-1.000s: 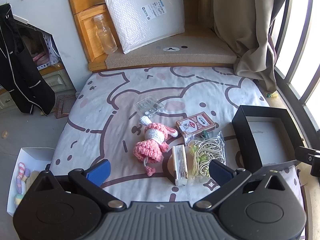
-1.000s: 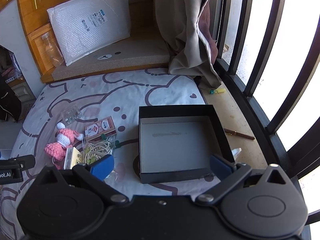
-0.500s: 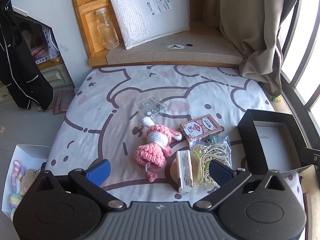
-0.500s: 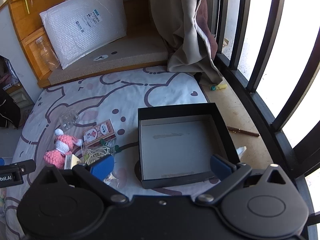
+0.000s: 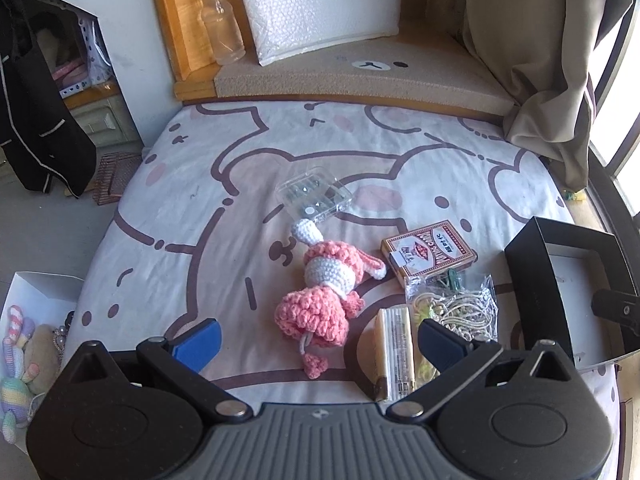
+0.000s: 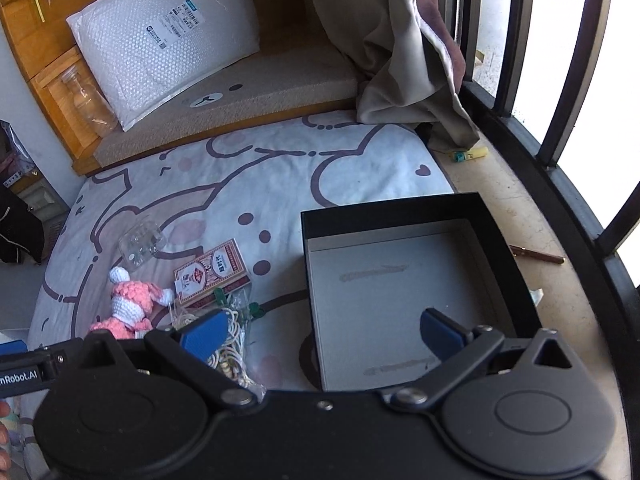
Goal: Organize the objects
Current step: 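Lower the left tool onto the yellow tissue pack while the right tool approaches the bead bag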
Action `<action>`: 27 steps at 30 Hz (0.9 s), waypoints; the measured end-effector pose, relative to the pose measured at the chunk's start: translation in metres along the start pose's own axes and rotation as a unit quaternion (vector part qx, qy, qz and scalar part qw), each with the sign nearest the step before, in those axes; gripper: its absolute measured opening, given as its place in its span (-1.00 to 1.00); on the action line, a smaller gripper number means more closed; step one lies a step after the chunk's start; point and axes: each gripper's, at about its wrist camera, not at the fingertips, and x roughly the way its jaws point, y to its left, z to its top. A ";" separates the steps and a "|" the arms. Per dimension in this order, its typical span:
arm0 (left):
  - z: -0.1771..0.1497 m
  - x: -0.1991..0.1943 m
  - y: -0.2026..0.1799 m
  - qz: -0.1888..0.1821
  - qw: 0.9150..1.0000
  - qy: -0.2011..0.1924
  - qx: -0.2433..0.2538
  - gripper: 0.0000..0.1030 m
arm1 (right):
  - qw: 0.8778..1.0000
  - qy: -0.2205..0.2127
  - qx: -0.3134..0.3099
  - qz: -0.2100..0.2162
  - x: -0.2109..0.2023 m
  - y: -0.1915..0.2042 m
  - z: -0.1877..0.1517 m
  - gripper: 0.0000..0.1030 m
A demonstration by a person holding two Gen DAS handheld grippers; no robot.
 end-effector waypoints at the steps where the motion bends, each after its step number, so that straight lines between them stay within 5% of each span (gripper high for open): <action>1: 0.000 0.003 -0.001 -0.003 1.000 0.003 0.002 1.00 | 1.000 0.001 0.001 0.000 0.002 0.002 0.001 1.00; 15: 0.000 0.056 -0.029 -0.029 0.996 0.080 0.023 1.00 | 1.000 0.009 -0.003 -0.017 0.012 0.024 0.042 1.00; 27: -0.006 0.078 0.001 0.039 0.992 0.113 0.028 1.00 | 0.997 0.005 -0.005 0.079 0.031 0.050 0.028 1.00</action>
